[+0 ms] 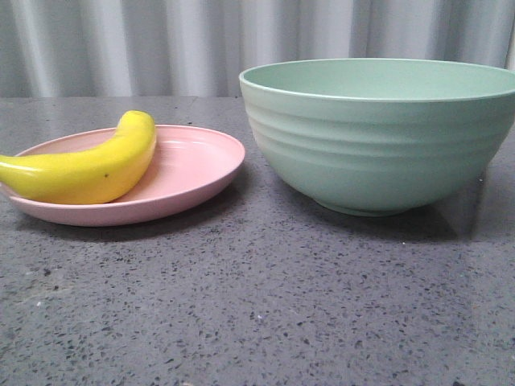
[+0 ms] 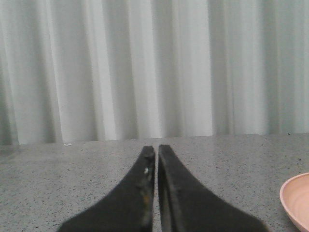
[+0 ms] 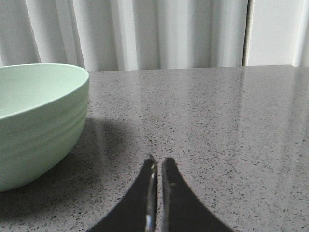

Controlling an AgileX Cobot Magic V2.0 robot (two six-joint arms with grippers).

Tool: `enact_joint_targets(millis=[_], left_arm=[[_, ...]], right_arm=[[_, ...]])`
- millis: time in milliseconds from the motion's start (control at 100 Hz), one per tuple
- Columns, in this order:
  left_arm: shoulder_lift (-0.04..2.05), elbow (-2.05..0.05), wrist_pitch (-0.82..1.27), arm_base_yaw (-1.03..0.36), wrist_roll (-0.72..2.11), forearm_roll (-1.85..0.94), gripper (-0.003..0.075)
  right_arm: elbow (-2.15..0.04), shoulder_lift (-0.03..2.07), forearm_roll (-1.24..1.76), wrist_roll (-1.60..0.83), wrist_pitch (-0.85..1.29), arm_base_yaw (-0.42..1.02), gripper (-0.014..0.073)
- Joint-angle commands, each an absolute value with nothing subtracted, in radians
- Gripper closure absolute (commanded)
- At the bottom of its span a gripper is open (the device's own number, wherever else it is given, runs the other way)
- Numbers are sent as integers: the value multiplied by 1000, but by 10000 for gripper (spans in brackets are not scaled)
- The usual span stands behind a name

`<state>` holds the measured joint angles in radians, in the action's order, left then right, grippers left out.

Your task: Transfer banana from pink plate to green bowl

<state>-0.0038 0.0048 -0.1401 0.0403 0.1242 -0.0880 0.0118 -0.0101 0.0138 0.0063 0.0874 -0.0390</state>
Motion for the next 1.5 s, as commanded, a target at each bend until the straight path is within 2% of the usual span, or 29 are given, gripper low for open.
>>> enact_joint_targets(millis=[0,320,520,830,1050,1140,1210,1260,1280,1290,1330,1390,1490], left_arm=[[-32,12,-212,34,117,-96,741],[-32,4,-189,34,117,-96,741],[18,-110,62,34,123,-89,741],[251,-270,11,34,123,-89,741],[364,-288,-50,34,123,-89,736],[382,-288,-76,32,123,-96,659],[390,-288,-101,32,123,-96,517],[397,-288,-123,32,123,-96,379],[397,-288,-133,32,123,-98,347],[399,-288,-143,32,123,-97,305],[401,-288,-165,32,121,-103,253],[401,-288,-195,32,119,-112,215],[407,-315,-150,25,119,-112,232]], right_arm=[[33,-29,10,0,19,-39,656],[33,-29,10,0,22,-39,656],[-26,4,51,0,114,-39,656],[-276,351,53,0,273,-39,655],[-380,527,53,0,242,-39,655],[-380,566,53,0,228,-39,655],[-380,586,53,0,230,-39,655],[-380,593,53,0,228,-39,655],[-380,596,53,0,226,-39,655],[-380,596,53,0,226,-39,655],[-380,598,53,0,224,-39,655],[-380,598,53,0,223,-39,655],[-380,598,53,0,223,-39,655]])
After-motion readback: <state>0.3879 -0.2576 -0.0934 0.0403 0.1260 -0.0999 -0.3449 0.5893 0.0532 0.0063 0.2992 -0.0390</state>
